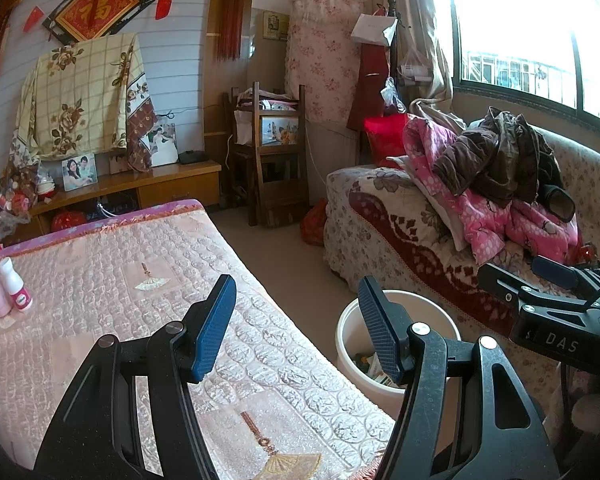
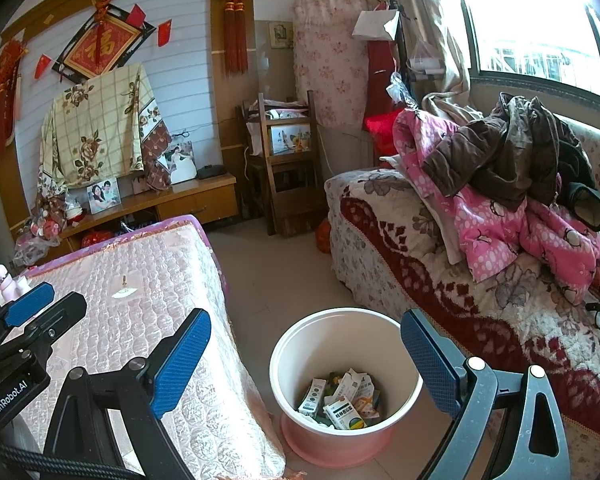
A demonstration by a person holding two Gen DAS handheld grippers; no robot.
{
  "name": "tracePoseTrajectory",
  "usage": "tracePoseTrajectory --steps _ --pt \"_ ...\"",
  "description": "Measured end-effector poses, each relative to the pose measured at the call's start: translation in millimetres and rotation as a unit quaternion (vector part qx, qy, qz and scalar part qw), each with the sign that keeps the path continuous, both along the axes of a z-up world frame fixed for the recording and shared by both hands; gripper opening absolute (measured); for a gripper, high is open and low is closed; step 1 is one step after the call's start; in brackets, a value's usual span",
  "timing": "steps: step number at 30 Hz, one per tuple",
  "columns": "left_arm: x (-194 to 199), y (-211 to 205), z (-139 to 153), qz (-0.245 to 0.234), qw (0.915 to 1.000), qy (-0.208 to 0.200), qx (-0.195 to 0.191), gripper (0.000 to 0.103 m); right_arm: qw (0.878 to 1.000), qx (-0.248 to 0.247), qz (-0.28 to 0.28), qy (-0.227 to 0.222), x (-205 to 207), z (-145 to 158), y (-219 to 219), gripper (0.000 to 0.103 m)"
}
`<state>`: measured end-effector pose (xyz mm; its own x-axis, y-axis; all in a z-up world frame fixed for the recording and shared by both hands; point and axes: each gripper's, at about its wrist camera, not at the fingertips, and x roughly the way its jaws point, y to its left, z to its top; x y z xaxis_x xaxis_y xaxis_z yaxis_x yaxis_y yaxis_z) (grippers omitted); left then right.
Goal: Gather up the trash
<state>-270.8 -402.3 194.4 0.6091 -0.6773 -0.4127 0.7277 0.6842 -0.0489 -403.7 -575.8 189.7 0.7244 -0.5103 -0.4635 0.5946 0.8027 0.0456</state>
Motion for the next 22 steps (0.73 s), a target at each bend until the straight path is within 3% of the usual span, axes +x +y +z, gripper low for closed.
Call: tracePoseTrajectory --steps 22 --pt "3.5 1.6 -10.3 -0.002 0.9999 0.012 0.001 0.062 1.000 0.003 0.006 0.017 8.8 -6.3 1.8 0.096"
